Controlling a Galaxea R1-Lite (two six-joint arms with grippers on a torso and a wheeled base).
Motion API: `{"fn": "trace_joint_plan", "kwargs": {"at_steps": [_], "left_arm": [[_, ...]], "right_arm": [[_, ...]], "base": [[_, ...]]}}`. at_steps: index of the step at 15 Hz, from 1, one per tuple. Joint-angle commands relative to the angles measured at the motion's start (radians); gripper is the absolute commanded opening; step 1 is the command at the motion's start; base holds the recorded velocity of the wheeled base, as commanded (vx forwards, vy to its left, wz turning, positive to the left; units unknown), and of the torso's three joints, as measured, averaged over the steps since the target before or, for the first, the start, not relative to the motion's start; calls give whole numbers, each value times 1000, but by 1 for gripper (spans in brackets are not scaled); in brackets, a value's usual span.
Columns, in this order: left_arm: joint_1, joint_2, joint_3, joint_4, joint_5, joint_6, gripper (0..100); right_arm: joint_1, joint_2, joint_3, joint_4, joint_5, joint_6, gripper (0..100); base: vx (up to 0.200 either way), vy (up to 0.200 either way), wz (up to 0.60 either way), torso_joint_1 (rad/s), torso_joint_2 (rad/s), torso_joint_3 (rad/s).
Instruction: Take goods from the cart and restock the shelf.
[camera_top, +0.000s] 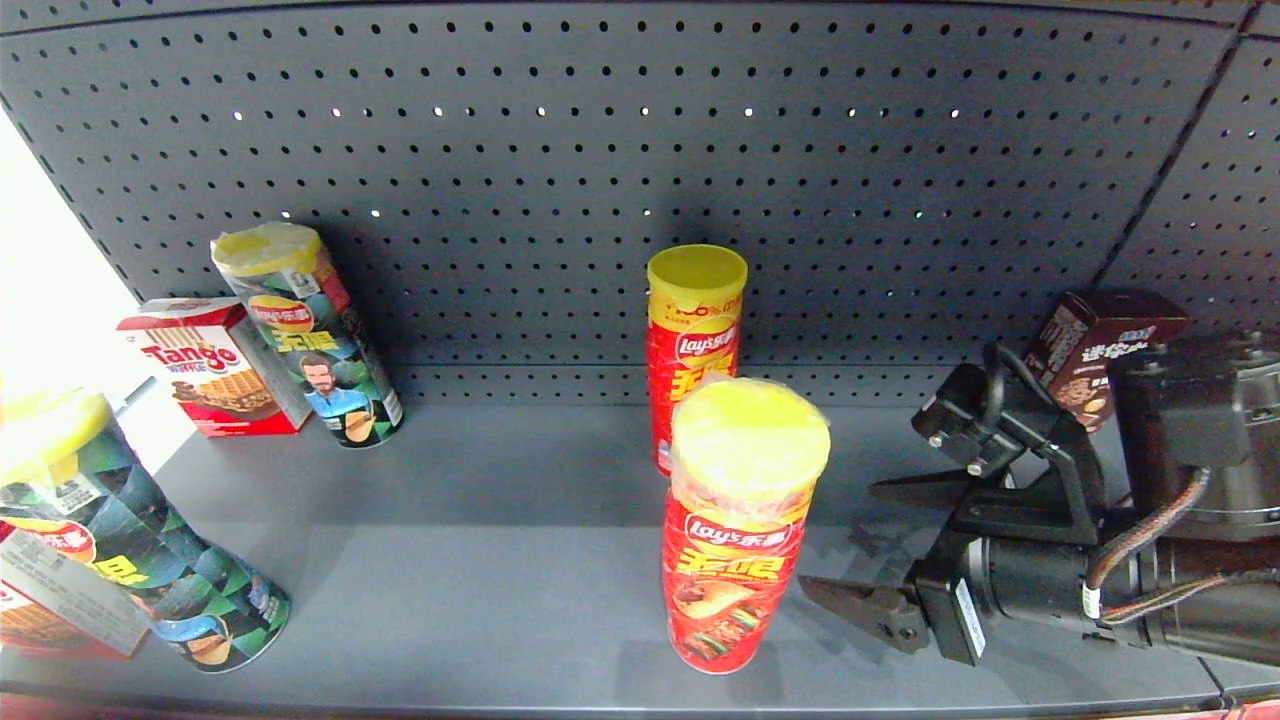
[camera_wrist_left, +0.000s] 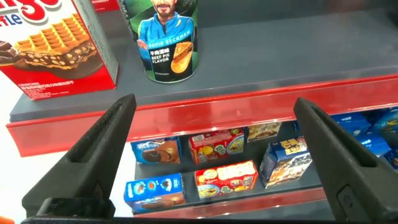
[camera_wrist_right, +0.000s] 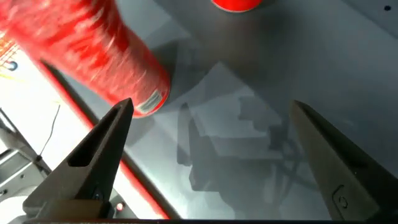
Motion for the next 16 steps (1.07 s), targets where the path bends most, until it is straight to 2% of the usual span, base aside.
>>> {"fn": "trace_joint_plan", "kwargs": {"at_steps": [1, 16], "left_arm": [[0, 2, 0, 0, 0, 0, 100], [0, 2, 0, 0, 2, -3, 100]], "right_arm": [[3, 31, -17, -2, 1, -1, 100], [31, 53, -30, -2, -1, -1, 100]], "base": [[0, 0, 0, 0, 0, 0], [0, 0, 0, 0, 0, 0]]}}
